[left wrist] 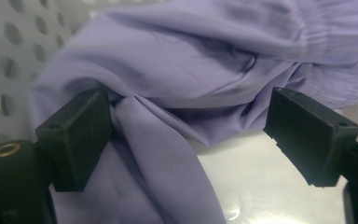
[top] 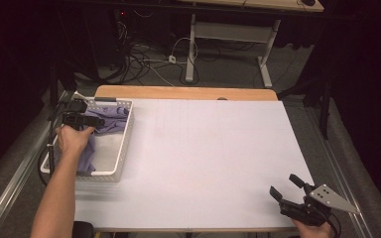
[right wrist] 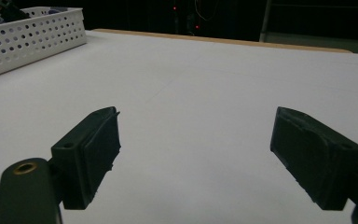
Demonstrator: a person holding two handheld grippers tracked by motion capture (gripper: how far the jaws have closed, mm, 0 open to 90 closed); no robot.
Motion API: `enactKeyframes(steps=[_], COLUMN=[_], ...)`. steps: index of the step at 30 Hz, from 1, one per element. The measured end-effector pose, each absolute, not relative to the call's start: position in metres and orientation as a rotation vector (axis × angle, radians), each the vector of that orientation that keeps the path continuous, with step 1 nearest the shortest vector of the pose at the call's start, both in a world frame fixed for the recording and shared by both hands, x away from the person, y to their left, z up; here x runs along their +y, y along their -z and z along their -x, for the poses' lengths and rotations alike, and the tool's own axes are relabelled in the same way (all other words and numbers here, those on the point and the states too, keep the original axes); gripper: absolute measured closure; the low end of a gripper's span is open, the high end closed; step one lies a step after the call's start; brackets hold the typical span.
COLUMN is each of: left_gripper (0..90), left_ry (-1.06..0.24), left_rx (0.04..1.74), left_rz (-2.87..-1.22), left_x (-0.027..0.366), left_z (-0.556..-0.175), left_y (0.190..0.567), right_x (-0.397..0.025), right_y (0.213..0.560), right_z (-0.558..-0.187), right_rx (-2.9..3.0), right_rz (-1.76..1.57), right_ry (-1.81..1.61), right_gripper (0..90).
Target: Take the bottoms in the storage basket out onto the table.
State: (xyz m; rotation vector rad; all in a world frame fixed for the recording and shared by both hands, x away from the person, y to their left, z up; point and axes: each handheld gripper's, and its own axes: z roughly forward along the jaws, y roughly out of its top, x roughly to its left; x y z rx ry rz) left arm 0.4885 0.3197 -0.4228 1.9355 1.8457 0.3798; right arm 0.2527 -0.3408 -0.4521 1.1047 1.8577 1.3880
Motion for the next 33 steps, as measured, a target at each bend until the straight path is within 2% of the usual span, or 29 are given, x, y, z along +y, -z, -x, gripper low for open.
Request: enactKeyframes(steps=[12, 13, 16, 21, 25, 29, 33], left_gripper=[15.4, 24.3, 25.5, 42.3, 59.7, 77.5, 82.0], left_ry=[-0.279, -0.289, -0.288, -0.272, -0.247, -0.158, -0.137], left_rx=[1.927, 1.937, 1.952, 1.972, 1.971, 1.963, 1.961], left_rz=[-1.937, -1.95, -1.95, -1.974, -1.978, -1.962, -1.959], left_x=[0.314, 0.312, 0.309, 0.302, 0.299, 0.305, 0.305], left_z=[-0.502, -0.502, -0.503, -0.503, -0.502, -0.501, -0.5], left_y=[0.448, 0.45, 0.453, 0.45, 0.448, 0.446, 0.445], right_x=[-0.34, -0.34, -0.34, -0.34, -0.338, -0.338, -0.338], right_y=[0.452, 0.452, 0.452, 0.452, 0.453, 0.453, 0.453], right_z=[-0.253, -0.253, -0.253, -0.253, -0.253, -0.253, -0.253], right_rx=[1.861, 1.861, 1.863, 1.877, 1.892, 1.898, 1.912], right_rz=[-1.103, -1.103, -1.106, -1.095, -1.079, -1.076, -1.078], right_ry=[-1.385, -1.385, -1.386, -1.387, -1.387, -1.391, -1.389], right_gripper=[16.6, 16.6, 16.6, 16.7, 16.7, 16.8, 17.0])
